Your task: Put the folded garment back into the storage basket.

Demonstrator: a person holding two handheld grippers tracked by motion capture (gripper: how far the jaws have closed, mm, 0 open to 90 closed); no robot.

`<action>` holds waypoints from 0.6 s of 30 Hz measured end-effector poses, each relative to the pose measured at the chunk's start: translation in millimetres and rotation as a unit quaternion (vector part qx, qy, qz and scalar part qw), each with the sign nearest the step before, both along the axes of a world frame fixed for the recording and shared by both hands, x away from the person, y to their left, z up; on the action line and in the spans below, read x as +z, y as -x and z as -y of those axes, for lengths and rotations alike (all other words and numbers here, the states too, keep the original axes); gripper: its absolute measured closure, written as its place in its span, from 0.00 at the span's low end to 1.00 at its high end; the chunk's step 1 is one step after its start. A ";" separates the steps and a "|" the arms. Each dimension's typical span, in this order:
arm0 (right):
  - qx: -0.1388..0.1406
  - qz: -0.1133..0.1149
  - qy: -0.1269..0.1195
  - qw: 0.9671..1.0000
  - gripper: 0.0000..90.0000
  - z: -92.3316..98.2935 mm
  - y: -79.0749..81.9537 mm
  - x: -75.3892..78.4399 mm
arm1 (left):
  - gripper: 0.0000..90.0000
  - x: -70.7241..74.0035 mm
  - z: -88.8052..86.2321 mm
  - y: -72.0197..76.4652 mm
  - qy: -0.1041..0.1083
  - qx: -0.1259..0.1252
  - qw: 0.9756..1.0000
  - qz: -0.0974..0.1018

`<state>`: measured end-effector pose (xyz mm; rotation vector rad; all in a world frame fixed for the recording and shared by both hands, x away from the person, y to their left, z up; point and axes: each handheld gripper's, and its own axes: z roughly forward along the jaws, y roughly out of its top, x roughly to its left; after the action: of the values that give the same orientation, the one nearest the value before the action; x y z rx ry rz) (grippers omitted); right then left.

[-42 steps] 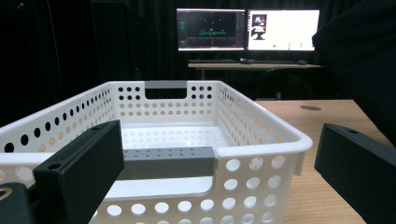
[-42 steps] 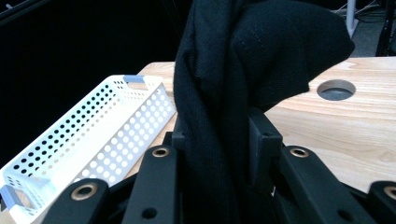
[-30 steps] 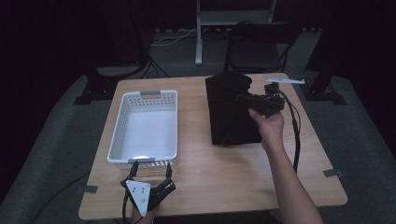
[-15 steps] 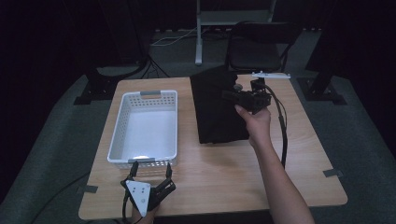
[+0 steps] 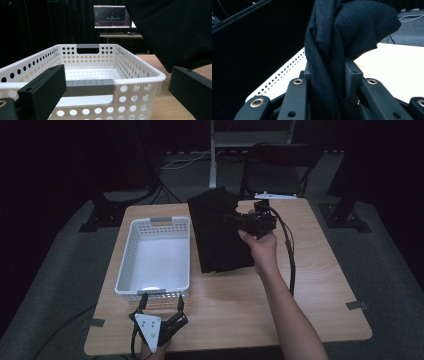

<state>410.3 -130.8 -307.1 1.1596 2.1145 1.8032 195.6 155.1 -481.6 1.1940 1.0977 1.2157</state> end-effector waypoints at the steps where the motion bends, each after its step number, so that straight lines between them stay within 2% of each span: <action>1: 0.002 0.001 -0.001 1.000 0.78 -2.3 -0.5 0.6 | 0.03 0.0 0.0 0.0 0.000 0.000 1.000 0.000; 8: 0.019 0.000 -0.011 1.000 0.78 -20.6 -2.2 7.1 | 0.03 0.0 0.0 0.0 0.000 0.000 1.000 0.000; 13: 0.031 0.001 -0.006 1.000 0.78 -33.6 -2.6 11.3 | 0.03 0.0 -0.1 -0.1 0.000 -0.002 1.000 -0.001; 18: 0.039 0.002 -0.012 0.999 0.78 -43.4 -2.6 13.7 | 0.03 0.1 -0.2 -0.1 -0.001 -0.004 1.000 -0.001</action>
<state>412.9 -87.4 -293.4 1.0917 2.1701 1.8675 195.7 155.3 -481.5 1.1998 1.0927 1.2095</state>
